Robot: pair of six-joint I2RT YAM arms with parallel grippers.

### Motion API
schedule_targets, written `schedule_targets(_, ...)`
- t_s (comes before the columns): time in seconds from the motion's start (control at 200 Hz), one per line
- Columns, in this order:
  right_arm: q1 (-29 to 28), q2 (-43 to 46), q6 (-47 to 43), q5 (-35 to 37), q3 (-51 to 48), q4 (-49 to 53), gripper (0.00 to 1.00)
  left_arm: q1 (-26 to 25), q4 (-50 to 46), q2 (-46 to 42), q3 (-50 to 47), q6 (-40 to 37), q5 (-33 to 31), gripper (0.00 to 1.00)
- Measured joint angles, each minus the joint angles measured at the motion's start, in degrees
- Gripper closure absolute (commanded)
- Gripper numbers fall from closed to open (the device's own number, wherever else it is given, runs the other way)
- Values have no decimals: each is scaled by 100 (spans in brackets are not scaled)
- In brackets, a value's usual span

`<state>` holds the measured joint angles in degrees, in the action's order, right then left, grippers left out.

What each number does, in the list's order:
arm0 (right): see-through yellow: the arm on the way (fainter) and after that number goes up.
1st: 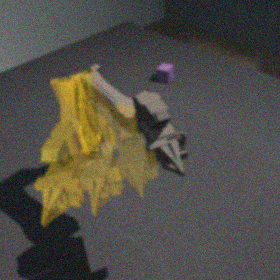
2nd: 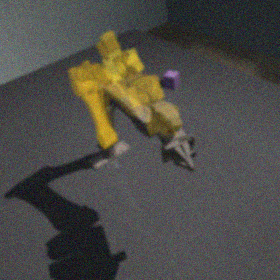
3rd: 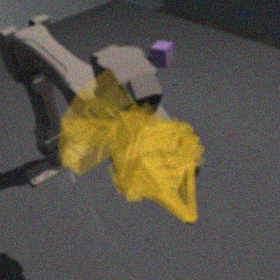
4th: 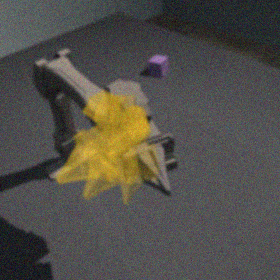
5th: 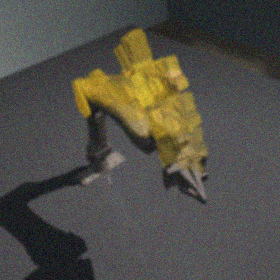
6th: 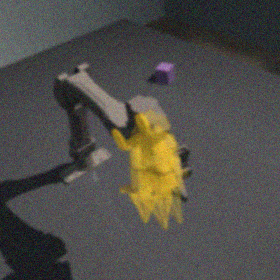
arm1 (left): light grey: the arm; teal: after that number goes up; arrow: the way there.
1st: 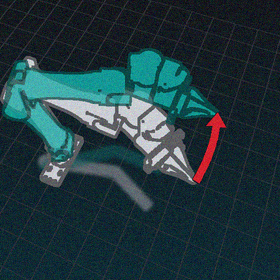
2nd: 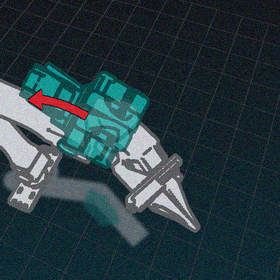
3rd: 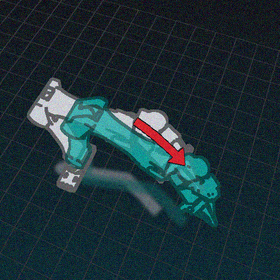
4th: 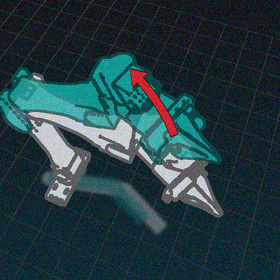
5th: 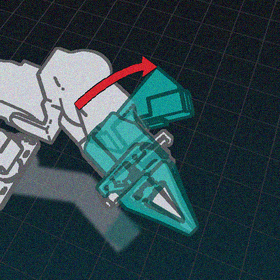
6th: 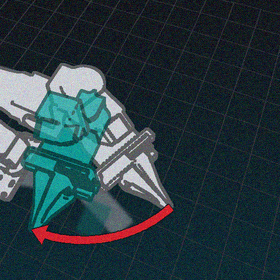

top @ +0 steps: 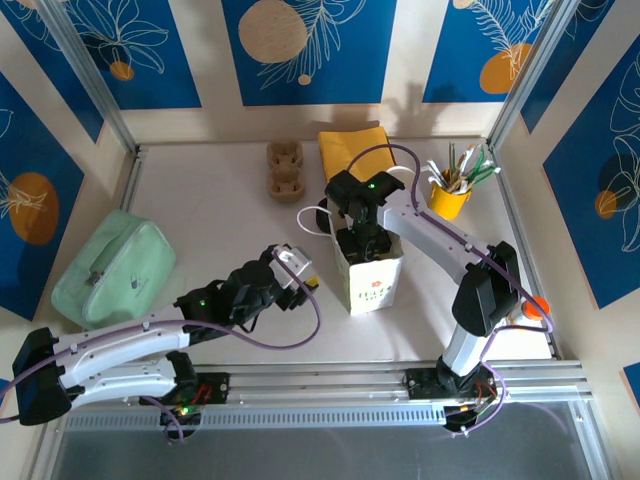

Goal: Pack the takeout coffee

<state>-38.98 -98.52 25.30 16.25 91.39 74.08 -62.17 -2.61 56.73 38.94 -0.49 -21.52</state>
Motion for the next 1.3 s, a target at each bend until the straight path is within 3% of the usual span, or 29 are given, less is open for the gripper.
schedule_targets(0.7,76,286,-46,-129,520,72,32,0,-28,11,0,2,-2,21)
schedule_targets(1.296,153,669,-109,-374,787,48,34,0,-42,50,22,2,-2,21)
